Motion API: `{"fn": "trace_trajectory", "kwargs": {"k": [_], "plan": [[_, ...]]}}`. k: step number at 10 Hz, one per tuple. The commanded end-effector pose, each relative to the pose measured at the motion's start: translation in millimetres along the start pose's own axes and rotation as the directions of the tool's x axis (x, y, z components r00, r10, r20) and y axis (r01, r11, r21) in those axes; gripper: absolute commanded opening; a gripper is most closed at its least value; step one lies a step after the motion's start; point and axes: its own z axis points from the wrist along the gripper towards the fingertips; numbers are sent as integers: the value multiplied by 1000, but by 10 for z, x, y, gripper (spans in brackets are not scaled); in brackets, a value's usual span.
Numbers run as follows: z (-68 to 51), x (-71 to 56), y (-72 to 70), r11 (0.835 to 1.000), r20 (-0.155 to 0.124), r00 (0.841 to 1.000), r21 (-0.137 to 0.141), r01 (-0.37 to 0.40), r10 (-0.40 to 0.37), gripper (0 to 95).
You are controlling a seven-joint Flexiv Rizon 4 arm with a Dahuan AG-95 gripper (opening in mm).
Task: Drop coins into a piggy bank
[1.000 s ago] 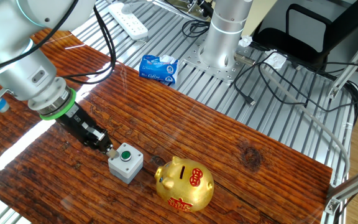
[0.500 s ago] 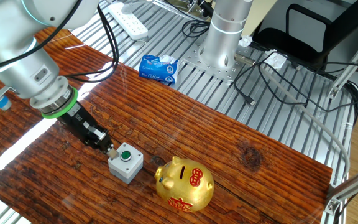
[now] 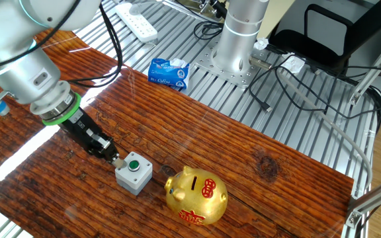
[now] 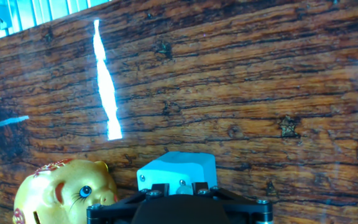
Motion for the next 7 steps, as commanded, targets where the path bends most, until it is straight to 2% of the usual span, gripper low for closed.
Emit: {"fn": "trace_trajectory", "kwargs": {"k": [1, 3, 4, 6, 7], "plan": [[9, 41, 13, 1000, 7, 1000, 5, -7, 7, 380], [10, 39, 15, 1000, 6, 1000, 5, -15, 15, 380], [10, 39, 17, 1000, 4, 1000, 6, -18, 18, 190], [13, 39, 20, 1000, 4, 1000, 8, -15, 15, 190], [14, 38, 21, 1000, 6, 1000, 10, -4, 4, 0]]}}
